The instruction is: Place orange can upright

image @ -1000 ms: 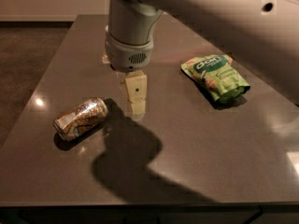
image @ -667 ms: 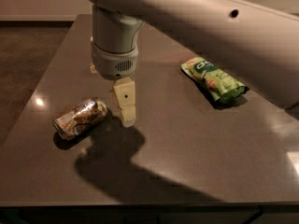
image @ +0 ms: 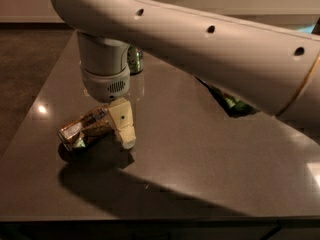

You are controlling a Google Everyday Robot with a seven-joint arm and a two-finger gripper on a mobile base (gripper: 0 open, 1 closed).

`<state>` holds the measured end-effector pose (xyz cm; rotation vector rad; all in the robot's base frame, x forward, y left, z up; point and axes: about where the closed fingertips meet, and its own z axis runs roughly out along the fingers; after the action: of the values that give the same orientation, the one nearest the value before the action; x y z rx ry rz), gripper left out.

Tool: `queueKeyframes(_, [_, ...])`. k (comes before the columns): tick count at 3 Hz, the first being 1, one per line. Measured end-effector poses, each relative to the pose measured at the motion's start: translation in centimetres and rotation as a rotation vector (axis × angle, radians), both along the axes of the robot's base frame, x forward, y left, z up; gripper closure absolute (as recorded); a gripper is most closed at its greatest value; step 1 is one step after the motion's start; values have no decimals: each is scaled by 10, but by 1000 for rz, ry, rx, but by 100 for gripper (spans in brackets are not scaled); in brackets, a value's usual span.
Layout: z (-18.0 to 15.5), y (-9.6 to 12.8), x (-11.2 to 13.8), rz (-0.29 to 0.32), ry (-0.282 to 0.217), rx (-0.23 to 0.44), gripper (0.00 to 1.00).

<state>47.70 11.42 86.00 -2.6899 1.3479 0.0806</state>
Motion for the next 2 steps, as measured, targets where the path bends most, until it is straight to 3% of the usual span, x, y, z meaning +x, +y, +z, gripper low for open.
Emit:
queueKeyframes(1, [-7, 12, -4, 24, 3, -14, 0])
queueKeyframes(2, [-10, 18, -4, 24, -1, -34, 12])
